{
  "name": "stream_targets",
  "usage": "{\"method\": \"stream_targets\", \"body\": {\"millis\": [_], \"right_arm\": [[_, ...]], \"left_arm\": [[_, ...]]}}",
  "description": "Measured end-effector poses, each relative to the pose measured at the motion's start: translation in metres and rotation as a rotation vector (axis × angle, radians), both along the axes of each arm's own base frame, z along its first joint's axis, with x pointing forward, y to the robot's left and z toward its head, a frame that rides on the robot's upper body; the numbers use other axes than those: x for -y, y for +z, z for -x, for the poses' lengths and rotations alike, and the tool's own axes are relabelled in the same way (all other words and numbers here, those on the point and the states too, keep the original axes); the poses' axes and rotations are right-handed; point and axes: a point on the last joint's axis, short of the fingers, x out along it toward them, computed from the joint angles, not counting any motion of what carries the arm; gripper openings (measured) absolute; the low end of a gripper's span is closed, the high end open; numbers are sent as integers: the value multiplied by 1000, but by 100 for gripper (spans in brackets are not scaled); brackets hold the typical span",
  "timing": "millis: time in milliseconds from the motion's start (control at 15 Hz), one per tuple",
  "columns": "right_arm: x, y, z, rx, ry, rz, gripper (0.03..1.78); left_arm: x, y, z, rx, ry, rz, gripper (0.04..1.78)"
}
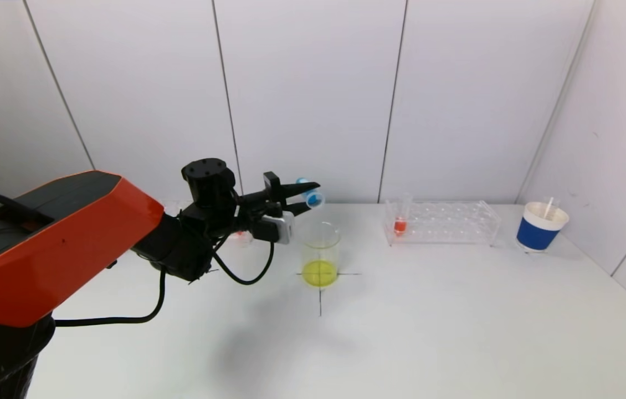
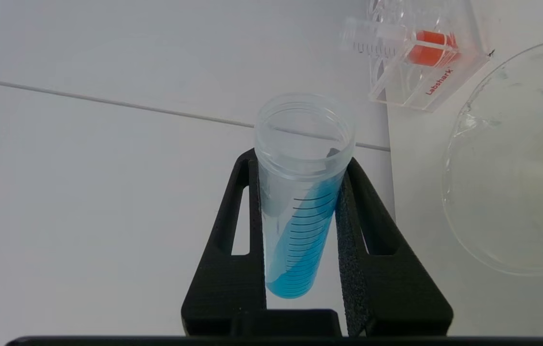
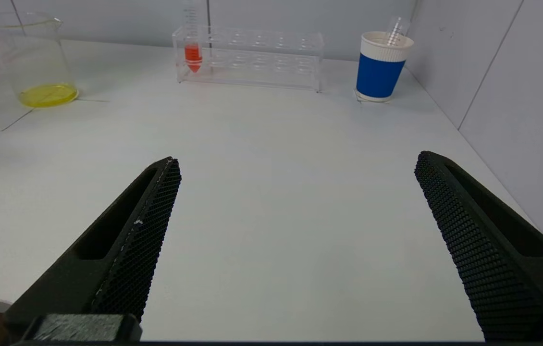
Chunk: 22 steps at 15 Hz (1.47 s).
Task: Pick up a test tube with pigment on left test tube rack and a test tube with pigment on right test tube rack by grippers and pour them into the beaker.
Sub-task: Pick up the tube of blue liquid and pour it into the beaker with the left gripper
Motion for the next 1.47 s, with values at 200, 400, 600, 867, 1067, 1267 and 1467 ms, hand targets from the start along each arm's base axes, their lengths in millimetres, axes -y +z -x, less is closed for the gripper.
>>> {"method": "stream_targets", "body": {"millis": [200, 400, 600, 867, 1067, 1267, 1467], "right_arm": [[0, 0, 0, 0, 0, 0, 177], [0, 0, 0, 0, 0, 0, 177], [0, 0, 0, 0, 0, 0, 177], [0, 0, 0, 0, 0, 0, 177], [0, 0, 0, 0, 0, 0, 177], [0, 0, 0, 0, 0, 0, 177], [0, 0, 0, 0, 0, 0, 177]], "left_arm": [[0, -7, 1, 30, -2, -29, 44], [0, -10, 1, 36, -2, -38, 44], [0, -13, 0, 44, -6, -46, 44], [0, -14, 0, 57, -6, -54, 44], [1, -15, -1, 62, 2, -56, 44], [1, -16, -2, 76, 8, -64, 44], [1, -16, -5, 94, 15, -67, 44]]}}
